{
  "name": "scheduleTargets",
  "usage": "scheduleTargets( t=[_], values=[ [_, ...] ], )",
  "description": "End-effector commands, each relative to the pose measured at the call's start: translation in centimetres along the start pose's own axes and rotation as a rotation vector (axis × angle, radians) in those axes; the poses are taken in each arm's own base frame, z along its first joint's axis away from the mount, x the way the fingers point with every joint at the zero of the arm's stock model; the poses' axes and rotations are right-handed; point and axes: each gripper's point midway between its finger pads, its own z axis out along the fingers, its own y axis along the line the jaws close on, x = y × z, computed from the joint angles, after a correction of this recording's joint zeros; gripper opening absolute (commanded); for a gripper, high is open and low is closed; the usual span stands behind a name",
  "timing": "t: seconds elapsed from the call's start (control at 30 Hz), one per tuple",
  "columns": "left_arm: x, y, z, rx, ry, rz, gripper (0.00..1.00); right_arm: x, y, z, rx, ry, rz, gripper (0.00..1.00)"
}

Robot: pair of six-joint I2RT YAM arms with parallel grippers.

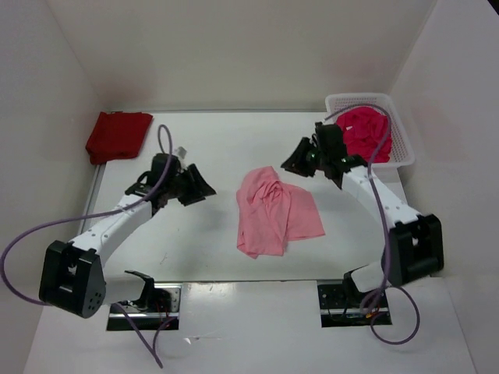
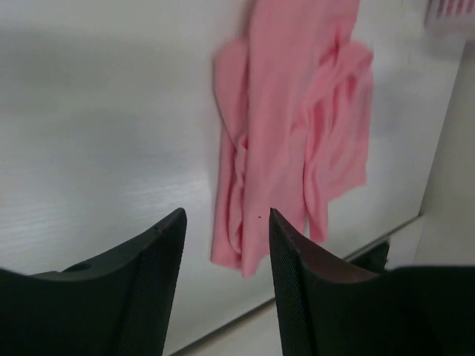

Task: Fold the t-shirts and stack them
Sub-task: Move the tshirt to the center of the board, then flatten out the tshirt

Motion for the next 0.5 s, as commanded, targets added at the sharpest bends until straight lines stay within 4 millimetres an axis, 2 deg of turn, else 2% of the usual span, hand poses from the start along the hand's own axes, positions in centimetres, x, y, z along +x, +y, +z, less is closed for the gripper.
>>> scheduleTargets(
  t=[0.0, 0.03, 0.07, 0.1, 0.13, 0.17, 0.2, 0.27, 0.37, 0.43, 0.47],
  values=[
    [4.7, 0.2, 1.4, -0.057, 0.098, 0.046, 0.56, 5.8, -4.5, -1.5, 0.153, 0.073, 0.076, 0.23],
    [7.2, 0.5, 1.9, -0.069, 0.159, 0.057, 0.56, 9.1, -5.9, -2.0, 0.179, 0.131, 0.079, 0.22],
    [8.0, 0.5, 2.0, -0.066, 0.171, 0.056, 0.56, 10.9, -6.2, -2.4, 0.186, 0.165, 0.103, 0.24],
    [8.8, 0.1, 2.3, -0.048, 0.191, 0.045, 0.56, 13.5, -7.5, -3.2, 0.209, 0.205, 0.114, 0.29],
    [10.0, -0.2, 2.4, -0.034, 0.223, 0.064, 0.56, 15.5, -7.2, -3.6, 0.199, 0.239, 0.1, 0.34],
    [10.6, -0.6, 2.3, -0.022, 0.242, 0.062, 0.56, 16.7, -7.4, -4.1, 0.203, 0.264, 0.127, 0.49],
    [11.4, -0.9, 2.5, -0.013, 0.268, 0.072, 0.56, 18.4, -8.1, -4.5, 0.213, 0.3, 0.136, 0.55],
    [13.0, -1.7, 2.6, 0.003, 0.314, 0.103, 0.56, 19.9, -7.9, -5.0, 0.202, 0.324, 0.131, 0.61],
    [15.1, -3.1, 2.7, 0.043, 0.371, 0.13, 0.58, 22.1, -7.8, -5.2, 0.199, 0.375, 0.133, 0.61],
    [16.0, -3.3, 3.1, 0.048, 0.396, 0.134, 0.58, 22.5, -8.2, -5.0, 0.217, 0.377, 0.139, 0.61],
    [16.4, -3.3, 3.4, 0.041, 0.409, 0.138, 0.58, 22.3, -8.3, -4.6, 0.22, 0.364, 0.136, 0.57]
  ],
)
